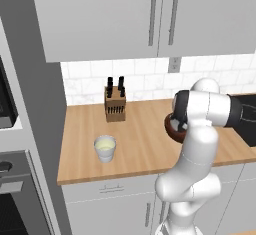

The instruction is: Grab a lemon wedge from the fridge and one ice cube from the ice bowl, and put them in the glass of lemonade.

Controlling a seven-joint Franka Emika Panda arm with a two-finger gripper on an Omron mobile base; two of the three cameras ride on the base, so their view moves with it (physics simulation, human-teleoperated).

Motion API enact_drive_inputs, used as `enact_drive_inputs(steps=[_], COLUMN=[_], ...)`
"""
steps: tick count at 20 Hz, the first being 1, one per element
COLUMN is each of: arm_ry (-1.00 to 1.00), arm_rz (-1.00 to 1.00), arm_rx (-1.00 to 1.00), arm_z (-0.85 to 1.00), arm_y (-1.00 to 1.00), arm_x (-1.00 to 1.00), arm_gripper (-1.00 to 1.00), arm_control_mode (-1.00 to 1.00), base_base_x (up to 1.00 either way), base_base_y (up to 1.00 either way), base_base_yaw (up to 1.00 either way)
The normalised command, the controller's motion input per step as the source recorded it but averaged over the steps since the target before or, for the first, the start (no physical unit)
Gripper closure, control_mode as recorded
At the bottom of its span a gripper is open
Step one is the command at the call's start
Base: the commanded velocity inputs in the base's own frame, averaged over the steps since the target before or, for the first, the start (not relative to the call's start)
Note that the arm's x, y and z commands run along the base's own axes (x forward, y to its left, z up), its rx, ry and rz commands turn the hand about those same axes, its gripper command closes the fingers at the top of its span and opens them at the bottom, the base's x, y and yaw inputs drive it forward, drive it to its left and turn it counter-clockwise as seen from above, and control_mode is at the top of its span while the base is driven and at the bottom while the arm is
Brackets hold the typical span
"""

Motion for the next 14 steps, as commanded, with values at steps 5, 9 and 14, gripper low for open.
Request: enact_drive_inputs(steps=[5,9,14], arm_ry=[0.04,0.03,0.00], arm_rz=[0.00,0.00,0.00], arm_rx=[0.00,0.00,0.00], arm_z=[-0.22,-0.27,-0.16], arm_y=[0.00,0.00,0.00], arm_x=[-0.15,-0.36,-0.14], arm_gripper=[1.00,1.00,1.00], arm_control_mode=[-1.00,-1.00,-1.00], base_base_x=[0.00,0.00,0.00], base_base_y=[0.00,0.00,0.00], base_base_yaw=[0.00,0.00,0.00])
